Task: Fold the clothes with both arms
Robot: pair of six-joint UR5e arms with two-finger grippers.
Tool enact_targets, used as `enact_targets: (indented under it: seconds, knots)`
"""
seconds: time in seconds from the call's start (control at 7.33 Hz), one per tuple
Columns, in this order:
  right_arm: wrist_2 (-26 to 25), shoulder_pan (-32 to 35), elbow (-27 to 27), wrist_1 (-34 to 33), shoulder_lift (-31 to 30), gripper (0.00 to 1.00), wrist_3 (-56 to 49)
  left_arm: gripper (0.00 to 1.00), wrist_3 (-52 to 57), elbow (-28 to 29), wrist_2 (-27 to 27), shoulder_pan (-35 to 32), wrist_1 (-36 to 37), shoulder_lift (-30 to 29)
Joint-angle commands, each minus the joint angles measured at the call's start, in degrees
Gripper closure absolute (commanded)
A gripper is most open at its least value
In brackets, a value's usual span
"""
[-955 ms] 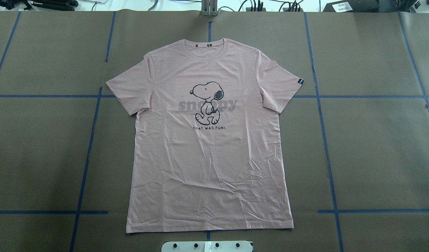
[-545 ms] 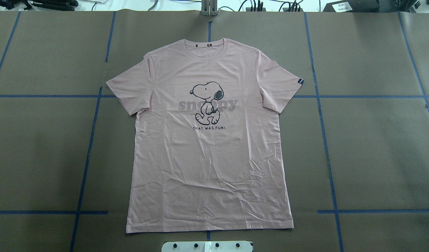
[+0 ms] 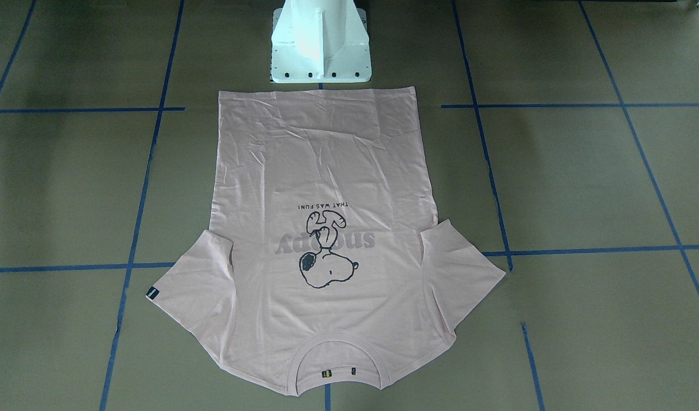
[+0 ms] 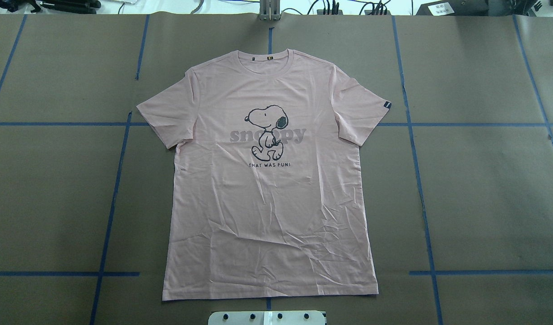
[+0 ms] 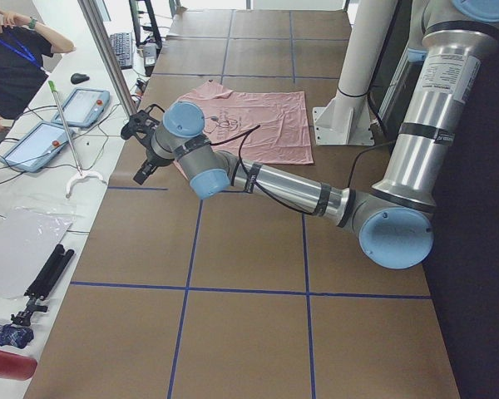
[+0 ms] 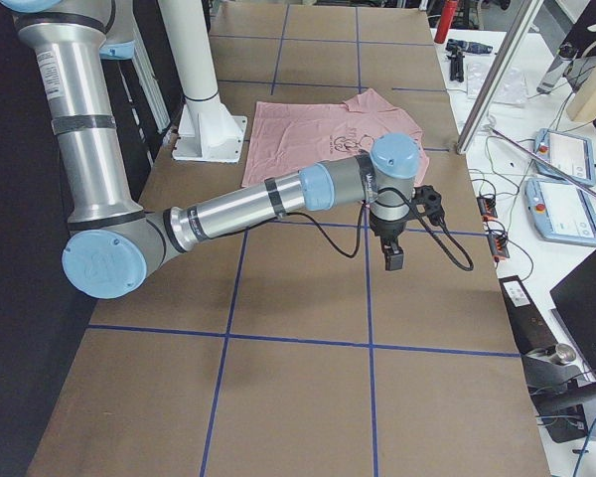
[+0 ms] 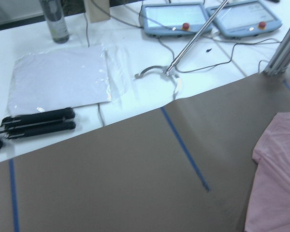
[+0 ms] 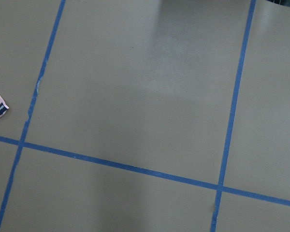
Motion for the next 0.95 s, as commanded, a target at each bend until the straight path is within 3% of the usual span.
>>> enact_targets:
  seconds: [0.0,0.27,0.41,0.55,0.68,0.82]
  knots:
    - [0.2,-0.6,0.5,0.0,4.2,0.00,7.7,0.00,-3.6,1.7,0.3,2.1,-2.2,-1.5]
    - [-1.4,-5.6,-1.3,0.0,11.5,0.01,15.0,0.00,-3.7,3.8,1.0,8.5,-2.5,-1.7]
    - [-5.8,-10.3,-1.4,0.6,15.2,0.03,23.3,0.00,-3.4,5.1,1.5,8.9,-2.9,-1.8]
    - [-11.8,-15.7,-3.3,12.1,15.2,0.03,34.4,0.00,-3.7,4.2,4.3,9.1,-2.8,-2.3]
    - [-13.6,-19.5,-8.9,24.5,15.0,0.02,43.9,0.00,-3.6,4.5,5.0,10.7,-2.5,-3.3]
    - [-14.2,-22.4,-11.0,29.7,15.0,0.02,47.4,0.00,-3.5,4.9,7.5,11.2,-2.4,-3.9]
